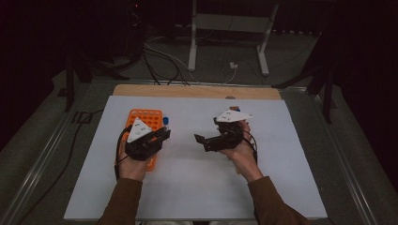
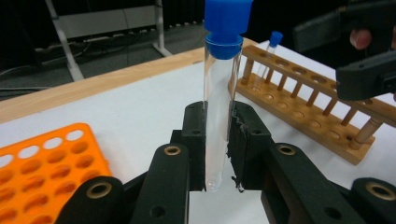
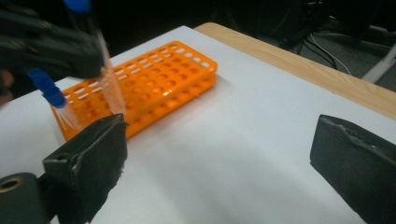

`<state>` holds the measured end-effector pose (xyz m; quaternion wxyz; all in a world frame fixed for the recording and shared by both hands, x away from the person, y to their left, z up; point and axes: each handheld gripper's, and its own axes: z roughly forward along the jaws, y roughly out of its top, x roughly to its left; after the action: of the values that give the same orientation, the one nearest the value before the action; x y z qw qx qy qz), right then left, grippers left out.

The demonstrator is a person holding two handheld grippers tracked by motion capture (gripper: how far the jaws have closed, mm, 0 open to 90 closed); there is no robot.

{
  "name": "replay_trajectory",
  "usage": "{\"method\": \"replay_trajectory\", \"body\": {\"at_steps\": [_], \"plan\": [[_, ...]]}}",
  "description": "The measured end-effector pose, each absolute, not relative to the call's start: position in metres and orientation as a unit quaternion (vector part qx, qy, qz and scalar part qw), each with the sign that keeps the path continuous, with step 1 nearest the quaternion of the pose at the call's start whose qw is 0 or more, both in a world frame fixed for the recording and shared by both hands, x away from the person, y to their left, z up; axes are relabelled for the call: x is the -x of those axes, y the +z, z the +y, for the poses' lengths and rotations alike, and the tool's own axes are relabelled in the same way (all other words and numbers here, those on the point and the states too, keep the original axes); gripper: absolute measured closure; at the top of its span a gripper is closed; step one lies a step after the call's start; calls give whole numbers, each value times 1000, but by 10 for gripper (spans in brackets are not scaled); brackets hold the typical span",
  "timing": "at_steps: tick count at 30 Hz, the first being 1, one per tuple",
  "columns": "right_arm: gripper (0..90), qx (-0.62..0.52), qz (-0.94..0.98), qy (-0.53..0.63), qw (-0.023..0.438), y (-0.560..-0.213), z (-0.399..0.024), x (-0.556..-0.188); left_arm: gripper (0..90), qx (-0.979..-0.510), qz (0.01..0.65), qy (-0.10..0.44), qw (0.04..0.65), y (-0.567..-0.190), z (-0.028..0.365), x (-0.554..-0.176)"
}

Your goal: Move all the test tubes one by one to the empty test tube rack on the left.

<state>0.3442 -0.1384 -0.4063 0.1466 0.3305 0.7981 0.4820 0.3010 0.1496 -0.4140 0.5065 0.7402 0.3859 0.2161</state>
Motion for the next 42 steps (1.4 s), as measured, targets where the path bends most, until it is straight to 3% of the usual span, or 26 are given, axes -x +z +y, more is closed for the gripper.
{"method": "replay_trajectory", "body": {"at_steps": [19, 42], "plan": [[6, -367, 776, 487, 162, -408, -190, -342, 781, -702, 419, 258, 514, -398, 215, -288], [7, -399, 761, 481, 178, -419, -230, -336, 781, -702, 454, 263, 483, -434, 256, -268]]}}
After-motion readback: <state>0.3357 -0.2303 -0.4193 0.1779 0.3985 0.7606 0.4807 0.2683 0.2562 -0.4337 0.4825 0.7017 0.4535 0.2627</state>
